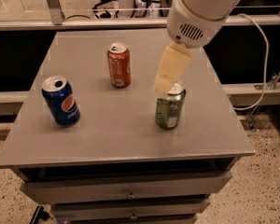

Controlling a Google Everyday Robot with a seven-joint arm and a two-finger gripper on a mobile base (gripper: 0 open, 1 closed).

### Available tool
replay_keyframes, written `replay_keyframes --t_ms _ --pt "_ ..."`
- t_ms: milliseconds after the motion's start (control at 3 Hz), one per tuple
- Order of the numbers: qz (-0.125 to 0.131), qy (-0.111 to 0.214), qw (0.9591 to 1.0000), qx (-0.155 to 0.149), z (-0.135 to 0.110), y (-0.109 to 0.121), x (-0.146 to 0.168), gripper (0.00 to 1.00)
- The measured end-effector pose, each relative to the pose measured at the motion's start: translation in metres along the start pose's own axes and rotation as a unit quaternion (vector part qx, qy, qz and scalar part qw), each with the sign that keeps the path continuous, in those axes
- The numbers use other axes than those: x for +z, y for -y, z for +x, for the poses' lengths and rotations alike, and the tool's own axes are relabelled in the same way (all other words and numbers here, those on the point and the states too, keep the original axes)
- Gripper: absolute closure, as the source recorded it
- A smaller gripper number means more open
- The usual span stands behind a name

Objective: Pick coke can

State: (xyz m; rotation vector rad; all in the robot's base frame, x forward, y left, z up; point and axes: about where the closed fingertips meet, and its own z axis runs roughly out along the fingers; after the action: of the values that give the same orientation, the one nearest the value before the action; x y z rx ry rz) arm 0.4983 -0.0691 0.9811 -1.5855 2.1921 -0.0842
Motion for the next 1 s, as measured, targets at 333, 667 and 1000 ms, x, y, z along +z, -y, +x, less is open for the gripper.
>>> replay_keyframes --t_ms 333,667,1000 --pt "-0.012 -0.016 0.9997 0.010 -0.015 -0.008 0.022 0.00" --pt "-0.008 -0.039 0.9987 0.031 -0.027 -0.010 0.041 0.00" --pt "0.022 -0.047 0.9970 0.057 -0.030 0.006 0.050 0.00"
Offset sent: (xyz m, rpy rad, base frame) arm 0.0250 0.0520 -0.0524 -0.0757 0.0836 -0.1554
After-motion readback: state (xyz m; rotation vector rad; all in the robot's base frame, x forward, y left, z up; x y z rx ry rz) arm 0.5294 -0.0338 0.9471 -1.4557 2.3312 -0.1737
